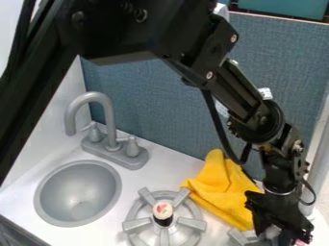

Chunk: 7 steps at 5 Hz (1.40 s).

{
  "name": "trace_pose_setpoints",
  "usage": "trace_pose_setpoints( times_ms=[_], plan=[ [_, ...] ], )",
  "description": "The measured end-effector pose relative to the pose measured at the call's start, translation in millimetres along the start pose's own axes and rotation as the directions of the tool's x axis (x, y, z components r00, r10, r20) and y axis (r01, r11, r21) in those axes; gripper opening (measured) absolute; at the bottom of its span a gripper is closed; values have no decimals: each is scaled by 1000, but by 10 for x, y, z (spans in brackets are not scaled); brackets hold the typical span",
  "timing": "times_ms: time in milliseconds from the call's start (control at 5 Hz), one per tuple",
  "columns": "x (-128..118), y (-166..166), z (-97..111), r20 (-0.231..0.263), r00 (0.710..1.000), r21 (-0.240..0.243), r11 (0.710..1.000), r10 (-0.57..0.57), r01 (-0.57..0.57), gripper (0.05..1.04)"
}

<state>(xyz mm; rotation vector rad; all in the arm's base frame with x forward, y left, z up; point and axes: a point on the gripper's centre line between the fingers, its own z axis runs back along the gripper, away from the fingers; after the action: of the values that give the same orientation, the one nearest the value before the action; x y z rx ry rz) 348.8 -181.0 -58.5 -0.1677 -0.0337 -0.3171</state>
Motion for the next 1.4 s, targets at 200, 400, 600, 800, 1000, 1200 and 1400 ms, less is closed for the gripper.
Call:
trace_pose_setpoints(
  times_ms=[200,400,600,800,1000,1200,1400],
  plan=[
    [-95,13,-4,-59,998,12,1000,14,-13,603],
    [-191,23,-123,-120,992,6,999,37,-37,650],
    [-219,-28,-171,-148,988,-27,998,48,-53,941],
    [-155,-80,-168,-111,993,-69,996,46,-54,1014],
    [-120,-106,139,-33,995,-67,993,95,-97,1007],
    [-134,-52,562,62,986,-36,988,152,-150,1007],
    [-314,64,860,99,974,28,978,203,-206,1007]
  ],
)
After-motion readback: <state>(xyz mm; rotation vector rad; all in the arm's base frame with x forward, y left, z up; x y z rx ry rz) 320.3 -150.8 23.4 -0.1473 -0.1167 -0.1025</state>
